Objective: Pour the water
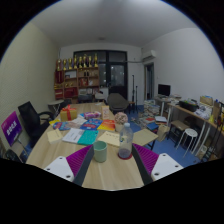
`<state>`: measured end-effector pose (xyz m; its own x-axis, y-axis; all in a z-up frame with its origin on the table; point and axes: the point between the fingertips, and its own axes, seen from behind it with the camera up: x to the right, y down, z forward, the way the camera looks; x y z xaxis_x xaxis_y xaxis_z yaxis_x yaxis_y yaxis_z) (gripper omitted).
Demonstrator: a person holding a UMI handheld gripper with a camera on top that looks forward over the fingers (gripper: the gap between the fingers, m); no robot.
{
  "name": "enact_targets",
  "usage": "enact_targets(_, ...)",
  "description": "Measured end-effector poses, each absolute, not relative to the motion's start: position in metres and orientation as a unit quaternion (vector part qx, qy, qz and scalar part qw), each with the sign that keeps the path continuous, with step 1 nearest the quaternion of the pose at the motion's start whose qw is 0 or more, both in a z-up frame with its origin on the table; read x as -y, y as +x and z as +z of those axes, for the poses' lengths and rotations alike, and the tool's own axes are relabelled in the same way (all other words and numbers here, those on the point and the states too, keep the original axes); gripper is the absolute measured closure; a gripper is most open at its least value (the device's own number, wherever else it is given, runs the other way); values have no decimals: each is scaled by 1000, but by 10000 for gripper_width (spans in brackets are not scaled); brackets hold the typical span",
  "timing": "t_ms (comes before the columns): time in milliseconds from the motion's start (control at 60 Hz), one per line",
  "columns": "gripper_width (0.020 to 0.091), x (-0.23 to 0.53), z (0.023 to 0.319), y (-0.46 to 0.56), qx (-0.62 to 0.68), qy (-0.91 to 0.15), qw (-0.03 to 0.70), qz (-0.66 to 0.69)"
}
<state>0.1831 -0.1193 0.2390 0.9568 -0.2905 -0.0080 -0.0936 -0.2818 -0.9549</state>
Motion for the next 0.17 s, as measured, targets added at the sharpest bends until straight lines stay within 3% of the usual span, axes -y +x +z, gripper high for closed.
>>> enact_targets(67, 271, 153, 271, 149, -130, -790, 593, -87)
enact_targets(167, 273, 197, 296, 121, -143, -784, 597, -94)
